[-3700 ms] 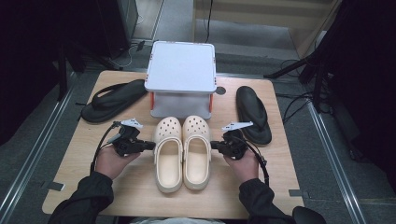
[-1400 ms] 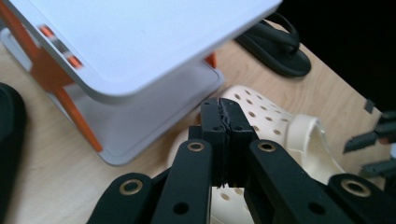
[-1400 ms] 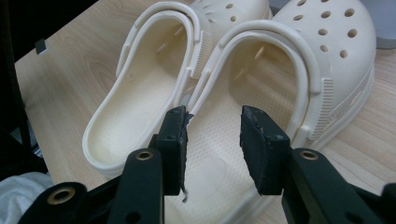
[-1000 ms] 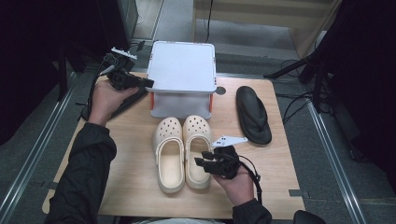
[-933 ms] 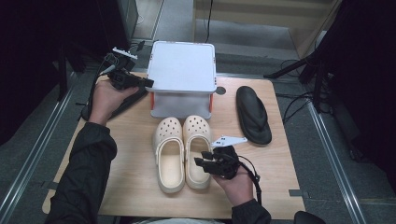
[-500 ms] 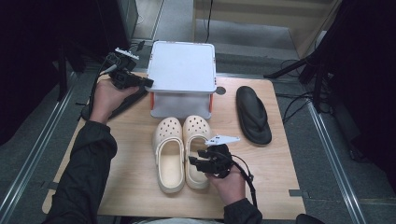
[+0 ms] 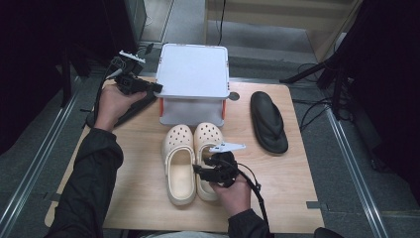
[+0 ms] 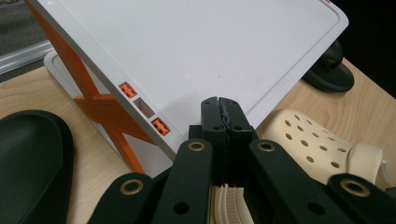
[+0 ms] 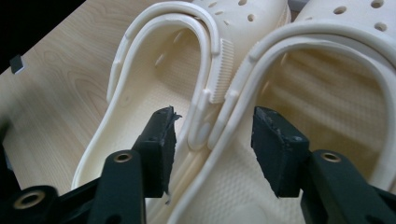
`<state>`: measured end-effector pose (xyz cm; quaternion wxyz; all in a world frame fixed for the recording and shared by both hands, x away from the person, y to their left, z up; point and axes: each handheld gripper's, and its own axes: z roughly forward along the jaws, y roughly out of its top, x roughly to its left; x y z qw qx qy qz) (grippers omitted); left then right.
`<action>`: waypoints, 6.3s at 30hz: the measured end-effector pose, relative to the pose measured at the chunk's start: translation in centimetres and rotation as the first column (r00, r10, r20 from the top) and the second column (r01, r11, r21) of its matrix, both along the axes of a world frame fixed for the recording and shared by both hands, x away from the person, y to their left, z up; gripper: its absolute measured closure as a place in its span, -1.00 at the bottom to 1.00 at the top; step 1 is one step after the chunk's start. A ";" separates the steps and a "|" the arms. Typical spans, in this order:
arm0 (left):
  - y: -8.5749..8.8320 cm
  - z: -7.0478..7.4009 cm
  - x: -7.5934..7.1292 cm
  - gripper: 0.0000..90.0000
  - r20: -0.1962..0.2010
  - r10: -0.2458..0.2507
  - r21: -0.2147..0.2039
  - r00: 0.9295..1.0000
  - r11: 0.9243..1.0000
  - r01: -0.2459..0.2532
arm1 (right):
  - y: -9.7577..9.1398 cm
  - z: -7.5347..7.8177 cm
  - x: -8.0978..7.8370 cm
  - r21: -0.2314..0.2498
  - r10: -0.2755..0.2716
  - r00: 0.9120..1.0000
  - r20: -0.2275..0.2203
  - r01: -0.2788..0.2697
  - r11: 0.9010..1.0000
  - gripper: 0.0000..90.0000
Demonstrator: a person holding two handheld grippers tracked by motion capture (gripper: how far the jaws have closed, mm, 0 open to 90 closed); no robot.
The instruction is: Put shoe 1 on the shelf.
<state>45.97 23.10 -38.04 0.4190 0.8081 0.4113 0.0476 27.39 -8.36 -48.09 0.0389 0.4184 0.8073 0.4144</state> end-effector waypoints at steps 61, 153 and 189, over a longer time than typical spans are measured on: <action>-0.3 0.1 0.0 1.00 0.013 0.009 0.021 1.000 1.000 -0.009 | 2.4 1.9 4.3 0.005 -0.120 0.991 0.057 0.120 0.993 0.49; -0.4 0.1 -0.2 1.00 0.011 0.028 0.017 1.000 0.999 -0.028 | -0.8 2.4 6.7 0.062 -0.089 0.991 0.095 0.083 0.995 0.68; -0.3 0.0 -0.2 1.00 0.009 0.028 0.005 1.000 1.000 -0.028 | 2.0 -3.3 2.9 -0.015 0.078 0.994 0.076 -0.077 0.997 1.00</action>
